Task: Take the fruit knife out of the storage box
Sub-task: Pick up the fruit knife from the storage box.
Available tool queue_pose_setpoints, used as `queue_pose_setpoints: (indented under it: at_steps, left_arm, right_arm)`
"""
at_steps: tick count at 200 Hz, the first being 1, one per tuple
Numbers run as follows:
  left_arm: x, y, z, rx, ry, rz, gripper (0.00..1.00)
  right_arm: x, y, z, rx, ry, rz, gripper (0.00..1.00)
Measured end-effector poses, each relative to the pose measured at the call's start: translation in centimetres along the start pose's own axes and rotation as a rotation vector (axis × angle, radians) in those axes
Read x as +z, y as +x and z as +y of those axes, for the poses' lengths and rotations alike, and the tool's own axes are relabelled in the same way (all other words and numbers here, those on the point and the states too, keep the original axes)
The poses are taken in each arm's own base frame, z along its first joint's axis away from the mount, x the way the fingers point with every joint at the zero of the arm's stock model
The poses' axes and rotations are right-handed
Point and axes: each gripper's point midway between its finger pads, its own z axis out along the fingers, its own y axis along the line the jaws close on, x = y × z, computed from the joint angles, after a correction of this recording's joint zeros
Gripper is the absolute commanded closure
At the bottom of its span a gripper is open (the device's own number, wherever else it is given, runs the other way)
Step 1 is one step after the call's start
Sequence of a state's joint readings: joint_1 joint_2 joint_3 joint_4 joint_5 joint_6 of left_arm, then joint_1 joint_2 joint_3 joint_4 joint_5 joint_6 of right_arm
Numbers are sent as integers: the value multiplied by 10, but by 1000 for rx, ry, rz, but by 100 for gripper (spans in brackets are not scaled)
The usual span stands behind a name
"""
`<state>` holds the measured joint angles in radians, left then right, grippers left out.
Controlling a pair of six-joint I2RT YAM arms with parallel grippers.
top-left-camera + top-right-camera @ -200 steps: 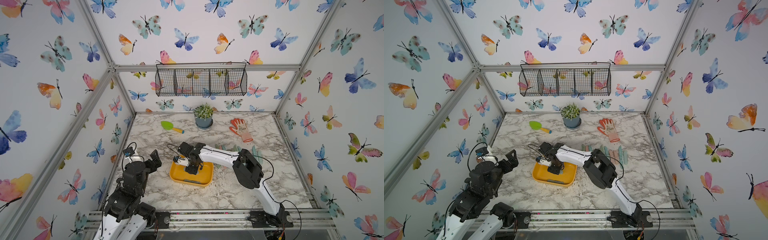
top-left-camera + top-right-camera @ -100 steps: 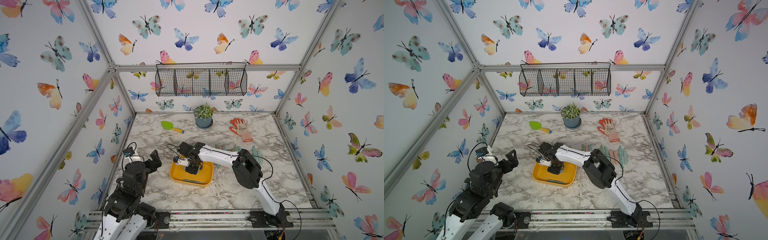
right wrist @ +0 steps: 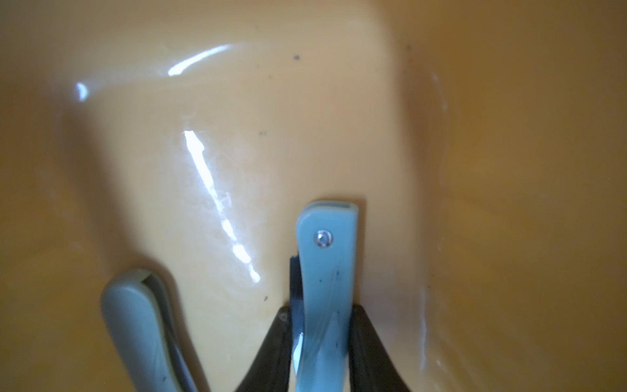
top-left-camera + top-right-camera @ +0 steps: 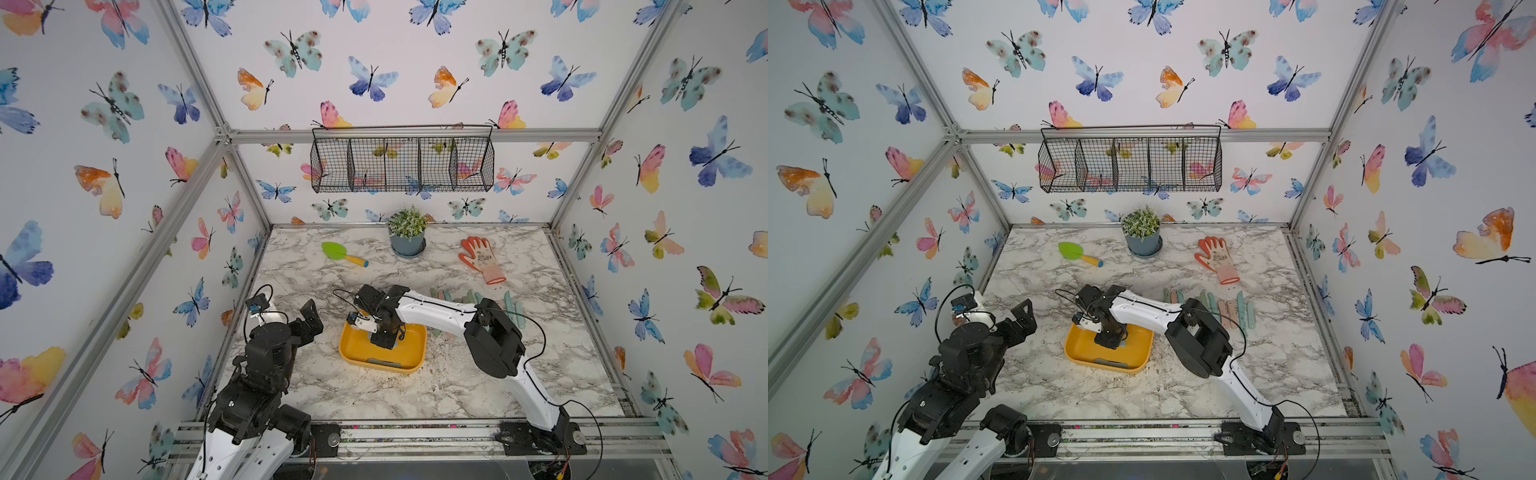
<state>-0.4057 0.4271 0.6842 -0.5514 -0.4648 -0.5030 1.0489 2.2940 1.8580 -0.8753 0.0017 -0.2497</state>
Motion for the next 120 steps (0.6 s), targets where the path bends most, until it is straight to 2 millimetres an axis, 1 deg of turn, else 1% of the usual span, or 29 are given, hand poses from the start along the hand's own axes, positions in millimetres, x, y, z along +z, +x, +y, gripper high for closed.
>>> queue_pose_setpoints:
  at_steps: [32,56,77,95,120]
  left_arm:
    - [0,0,0,0,0,0,2]
    - [0,0,0,0,1,1,2]
    - [0,1,-1,2,7,4,2]
    - [0,2,-4,6,20,11,2]
    - [0,5,-15,25,84,34,2]
  right_arm:
    - [-2,-1,-2,15,10,-3,73]
    - [-11,-3,-6,31,34,-16,73]
    - [-26,-7,-9,49,54,-47,73]
    - [-44,-13,-13,68,72,-86,73]
    - [-71,-19,-21,115,96,-148,74]
